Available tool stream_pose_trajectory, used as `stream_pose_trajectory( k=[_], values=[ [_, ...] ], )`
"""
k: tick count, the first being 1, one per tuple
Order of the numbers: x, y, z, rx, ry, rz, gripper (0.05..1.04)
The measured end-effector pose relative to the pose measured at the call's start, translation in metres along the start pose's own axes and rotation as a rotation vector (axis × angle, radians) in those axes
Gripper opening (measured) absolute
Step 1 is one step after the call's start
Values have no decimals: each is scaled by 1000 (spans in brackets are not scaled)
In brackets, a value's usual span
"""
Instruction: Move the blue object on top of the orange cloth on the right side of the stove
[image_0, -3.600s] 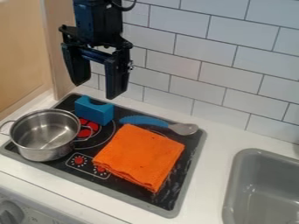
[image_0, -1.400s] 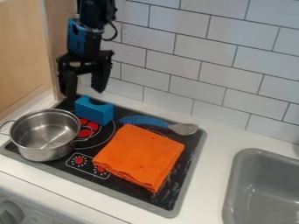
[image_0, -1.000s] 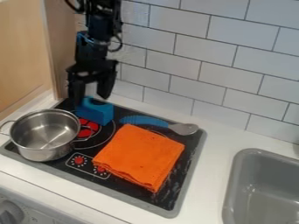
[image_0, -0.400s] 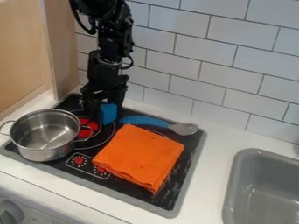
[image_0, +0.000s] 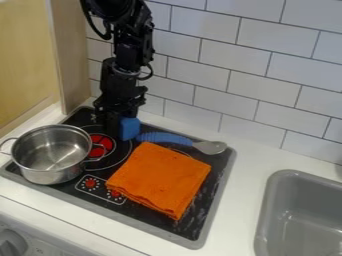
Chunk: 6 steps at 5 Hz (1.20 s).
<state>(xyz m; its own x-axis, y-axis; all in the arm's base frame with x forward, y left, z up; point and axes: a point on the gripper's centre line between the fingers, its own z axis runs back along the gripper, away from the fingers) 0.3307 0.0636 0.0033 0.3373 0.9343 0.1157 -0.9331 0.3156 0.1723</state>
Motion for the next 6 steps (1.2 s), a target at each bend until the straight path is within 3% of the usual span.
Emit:
stream_pose_trajectory(
  k=[1, 3, 4, 6],
  values=[
    [-2, 3, 0, 4, 2, -15, 319],
    [-2, 19, 3, 58, 16, -96, 318],
    [8, 20, 37, -12, -34, -109, 318],
    [2, 23, 91, -156, -78, -131, 317]
  ],
)
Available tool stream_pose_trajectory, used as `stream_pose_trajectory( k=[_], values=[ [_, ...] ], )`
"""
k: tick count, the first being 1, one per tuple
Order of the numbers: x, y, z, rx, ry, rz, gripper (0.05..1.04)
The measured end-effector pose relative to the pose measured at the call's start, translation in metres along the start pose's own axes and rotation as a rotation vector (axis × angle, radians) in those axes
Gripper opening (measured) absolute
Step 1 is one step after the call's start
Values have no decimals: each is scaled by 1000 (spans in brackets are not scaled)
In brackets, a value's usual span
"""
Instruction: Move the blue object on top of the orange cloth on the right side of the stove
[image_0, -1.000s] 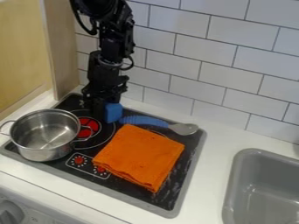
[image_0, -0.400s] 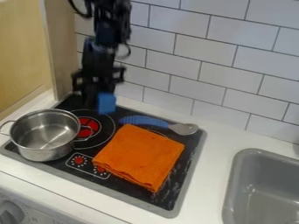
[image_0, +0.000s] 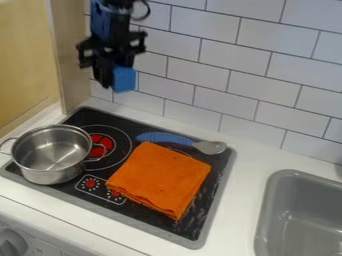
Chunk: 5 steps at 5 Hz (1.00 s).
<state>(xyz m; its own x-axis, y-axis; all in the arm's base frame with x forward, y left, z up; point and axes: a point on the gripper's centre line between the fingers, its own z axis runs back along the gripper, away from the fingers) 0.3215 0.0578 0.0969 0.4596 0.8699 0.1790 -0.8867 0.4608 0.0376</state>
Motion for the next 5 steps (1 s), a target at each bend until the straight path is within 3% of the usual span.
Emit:
stream_pose_trajectory(
  k=[2, 3, 5],
  values=[
    [-59, -7, 30, -58, -1, -164, 317],
    [-91, -3, 25, -44, 18, -239, 317],
    [-124, 16, 1, 32, 45, -323, 317]
  ],
)
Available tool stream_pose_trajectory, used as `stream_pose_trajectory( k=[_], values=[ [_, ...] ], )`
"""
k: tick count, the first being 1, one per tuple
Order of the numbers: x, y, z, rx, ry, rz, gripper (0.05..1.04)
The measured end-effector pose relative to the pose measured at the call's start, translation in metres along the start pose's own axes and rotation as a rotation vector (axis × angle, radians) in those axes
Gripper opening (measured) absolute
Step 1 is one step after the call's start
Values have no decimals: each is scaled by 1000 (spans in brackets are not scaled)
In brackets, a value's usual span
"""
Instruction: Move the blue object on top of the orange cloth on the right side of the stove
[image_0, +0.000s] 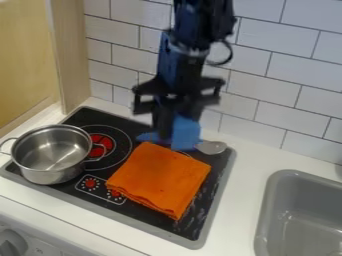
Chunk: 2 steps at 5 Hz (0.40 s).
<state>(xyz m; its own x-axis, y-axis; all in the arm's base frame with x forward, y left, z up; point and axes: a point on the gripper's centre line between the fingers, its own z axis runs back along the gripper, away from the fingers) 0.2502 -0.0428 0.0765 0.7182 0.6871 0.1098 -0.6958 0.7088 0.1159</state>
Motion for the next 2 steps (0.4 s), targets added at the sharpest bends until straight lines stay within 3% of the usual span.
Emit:
stream_pose_trajectory(
  k=[2],
  values=[
    [-8, 8, -37, 81, 61, -50, 317]
  ],
)
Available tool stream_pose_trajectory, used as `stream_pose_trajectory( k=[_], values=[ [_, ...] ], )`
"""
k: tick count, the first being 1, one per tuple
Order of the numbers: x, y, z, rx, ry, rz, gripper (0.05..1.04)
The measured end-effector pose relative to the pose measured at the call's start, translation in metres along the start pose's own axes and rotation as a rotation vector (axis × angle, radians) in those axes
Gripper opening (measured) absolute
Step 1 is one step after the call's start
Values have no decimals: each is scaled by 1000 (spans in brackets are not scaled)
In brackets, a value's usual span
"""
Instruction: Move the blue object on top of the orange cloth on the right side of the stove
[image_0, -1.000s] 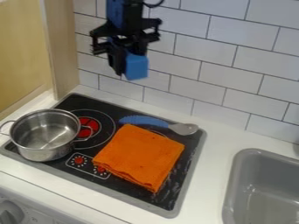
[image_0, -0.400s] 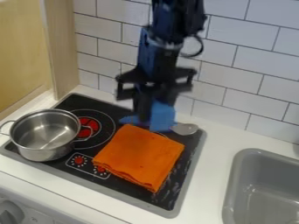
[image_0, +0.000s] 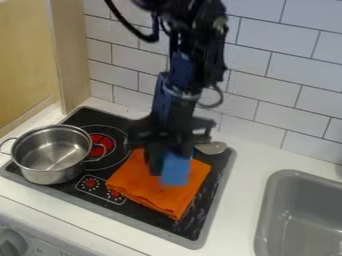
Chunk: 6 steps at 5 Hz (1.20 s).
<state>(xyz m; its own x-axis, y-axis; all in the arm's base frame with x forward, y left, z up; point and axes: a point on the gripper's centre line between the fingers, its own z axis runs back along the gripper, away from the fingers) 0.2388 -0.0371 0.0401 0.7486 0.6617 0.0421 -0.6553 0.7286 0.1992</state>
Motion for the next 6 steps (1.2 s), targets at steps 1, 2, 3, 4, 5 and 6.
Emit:
stream_pose_trajectory(
  k=[1, 2, 3, 4, 5, 6],
  values=[
    [-2, 2, -14, 34, 13, -12, 317],
    [-3, 1, -22, 47, 26, -17, 317],
    [-5, 1, -24, 58, 38, -26, 387],
    [-7, 1, -26, 99, 80, -39, 694],
    [-5, 2, -25, 108, 70, -50, 978],
    [-5, 0, -15, 62, 57, -44, 1012]
  ],
)
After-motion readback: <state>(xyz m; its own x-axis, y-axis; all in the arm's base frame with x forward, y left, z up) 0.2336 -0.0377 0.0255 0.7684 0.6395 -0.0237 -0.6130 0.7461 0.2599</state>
